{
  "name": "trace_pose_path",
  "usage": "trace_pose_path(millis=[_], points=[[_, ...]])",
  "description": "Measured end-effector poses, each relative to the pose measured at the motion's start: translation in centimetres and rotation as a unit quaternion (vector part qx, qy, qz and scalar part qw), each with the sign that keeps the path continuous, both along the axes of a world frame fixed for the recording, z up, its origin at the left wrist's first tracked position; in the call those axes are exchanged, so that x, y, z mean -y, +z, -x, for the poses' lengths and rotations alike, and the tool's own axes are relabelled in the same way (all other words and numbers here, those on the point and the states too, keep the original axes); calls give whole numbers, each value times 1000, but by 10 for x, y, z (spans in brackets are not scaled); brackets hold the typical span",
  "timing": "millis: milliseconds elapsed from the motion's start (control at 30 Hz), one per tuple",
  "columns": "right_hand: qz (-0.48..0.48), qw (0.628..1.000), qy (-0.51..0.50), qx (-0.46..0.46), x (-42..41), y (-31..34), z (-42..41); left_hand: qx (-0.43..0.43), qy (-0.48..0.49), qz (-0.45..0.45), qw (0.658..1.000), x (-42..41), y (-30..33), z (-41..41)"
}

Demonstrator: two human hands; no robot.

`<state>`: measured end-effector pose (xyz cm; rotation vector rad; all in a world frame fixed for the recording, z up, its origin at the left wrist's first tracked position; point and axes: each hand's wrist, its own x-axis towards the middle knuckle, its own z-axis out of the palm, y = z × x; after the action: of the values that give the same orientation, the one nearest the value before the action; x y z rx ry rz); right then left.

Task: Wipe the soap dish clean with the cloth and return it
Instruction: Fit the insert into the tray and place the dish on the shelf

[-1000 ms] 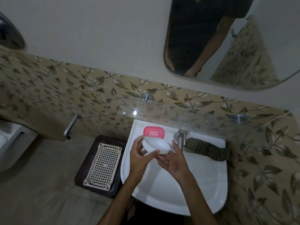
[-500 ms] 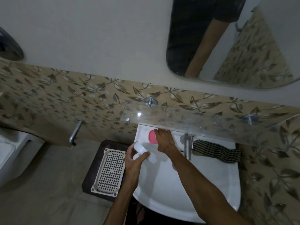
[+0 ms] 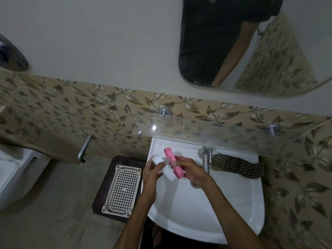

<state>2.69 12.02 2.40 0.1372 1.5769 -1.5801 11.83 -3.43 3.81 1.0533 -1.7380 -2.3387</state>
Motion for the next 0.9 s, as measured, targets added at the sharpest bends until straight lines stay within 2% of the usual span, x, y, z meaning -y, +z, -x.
trace_pose_path(millis=[400,700,900], points=[[20,994,-76,-72,-40,56,-42,-50,-134,-32,989,-36,27,3],[29,987,-126,-100,-63,74,-51,-81,-138,-45,986,-60,40,6],[22,985,-123,-123,-70,81,-50,-95,-158,-56,981,-66,50,5]])
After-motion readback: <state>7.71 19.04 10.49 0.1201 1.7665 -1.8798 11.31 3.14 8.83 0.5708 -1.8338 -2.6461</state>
